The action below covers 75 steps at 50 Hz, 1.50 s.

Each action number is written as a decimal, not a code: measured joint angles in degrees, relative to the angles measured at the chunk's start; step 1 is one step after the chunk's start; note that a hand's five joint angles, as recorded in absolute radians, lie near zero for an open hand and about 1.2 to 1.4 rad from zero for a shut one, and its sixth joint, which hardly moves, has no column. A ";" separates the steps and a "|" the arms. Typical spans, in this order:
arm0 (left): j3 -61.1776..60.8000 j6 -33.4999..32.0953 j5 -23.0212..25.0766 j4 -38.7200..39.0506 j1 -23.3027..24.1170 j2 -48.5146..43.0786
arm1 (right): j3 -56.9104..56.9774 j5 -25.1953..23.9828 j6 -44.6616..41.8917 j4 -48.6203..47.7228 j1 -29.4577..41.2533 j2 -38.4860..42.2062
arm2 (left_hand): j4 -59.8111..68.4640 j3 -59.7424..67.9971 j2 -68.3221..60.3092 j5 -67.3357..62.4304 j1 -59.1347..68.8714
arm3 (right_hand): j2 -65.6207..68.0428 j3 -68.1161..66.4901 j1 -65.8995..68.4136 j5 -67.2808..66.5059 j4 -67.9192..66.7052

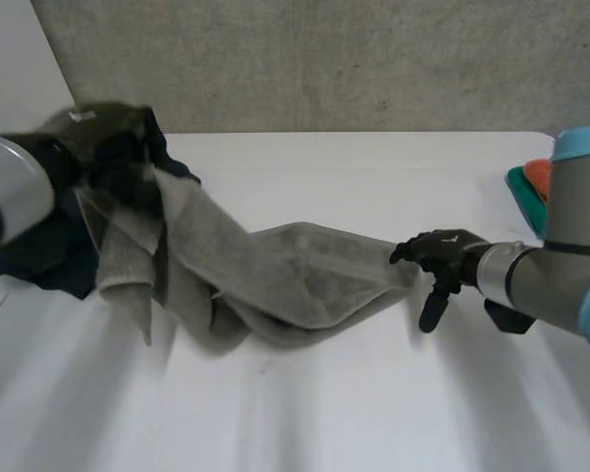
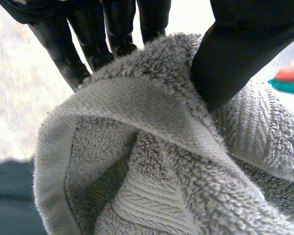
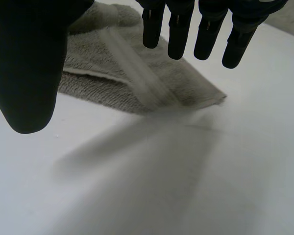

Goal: Fold the laundry.

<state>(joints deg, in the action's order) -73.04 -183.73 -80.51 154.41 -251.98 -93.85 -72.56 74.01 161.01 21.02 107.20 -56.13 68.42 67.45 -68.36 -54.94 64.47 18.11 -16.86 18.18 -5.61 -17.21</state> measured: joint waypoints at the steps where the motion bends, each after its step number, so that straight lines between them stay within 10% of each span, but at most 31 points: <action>1: -0.02 0.10 0.08 -0.16 0.14 0.80 | 0.02 -0.04 0.29 -0.52 0.15 0.31 | 0.00 0.00 0.00 0.00 0.00 | 0.00 0.00 0.00 0.00 0.00; 16: -0.37 1.60 0.34 -1.24 5.66 14.63 | 3.55 0.12 5.05 -9.53 4.12 9.00 | 0.01 0.00 0.00 0.00 0.00 | 1.14 -2.29 1.42 -2.96 -1.69; 24: 1.06 2.90 -0.52 -1.27 6.31 15.41 | 3.72 4.41 6.45 -14.94 4.88 10.60 | 0.02 0.00 -0.07 0.00 0.00 | 45.99 -46.43 45.82 -47.65 -46.08; 31: 0.21 3.88 -0.92 -0.65 3.01 14.97 | 0.04 10.93 10.25 -21.87 -1.04 -0.84 | 0.03 0.00 -0.07 0.00 0.00 | 49.38 -51.09 47.05 -50.54 -51.19; 49: -7.52 0.26 2.01 6.36 -0.88 -10.48 | 1.50 -1.53 -5.17 -0.90 -7.80 -20.41 | 0.03 0.00 -0.07 0.00 0.00 | 49.38 -51.10 47.05 -50.91 -51.23; 62: 13.11 -2.76 -5.27 5.15 3.81 -31.93 | 10.78 8.30 -15.45 1.46 -1.50 -1.99 | 0.03 0.00 -0.08 0.00 0.00 | 49.39 -51.21 47.05 -50.91 -51.30; 75: 44.78 -0.43 -6.51 22.46 4.88 -30.39 | 39.30 23.11 -8.61 -23.47 0.25 2.79 | 0.03 0.00 -0.08 0.03 0.00 | 49.39 -51.25 47.05 -50.91 -51.39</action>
<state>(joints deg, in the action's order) -28.26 -184.16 -87.02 176.87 -247.10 -124.24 -33.26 97.11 152.40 -2.45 107.44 -53.33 68.45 67.45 -68.44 -54.91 64.47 67.49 -68.11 65.24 -56.52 -68.60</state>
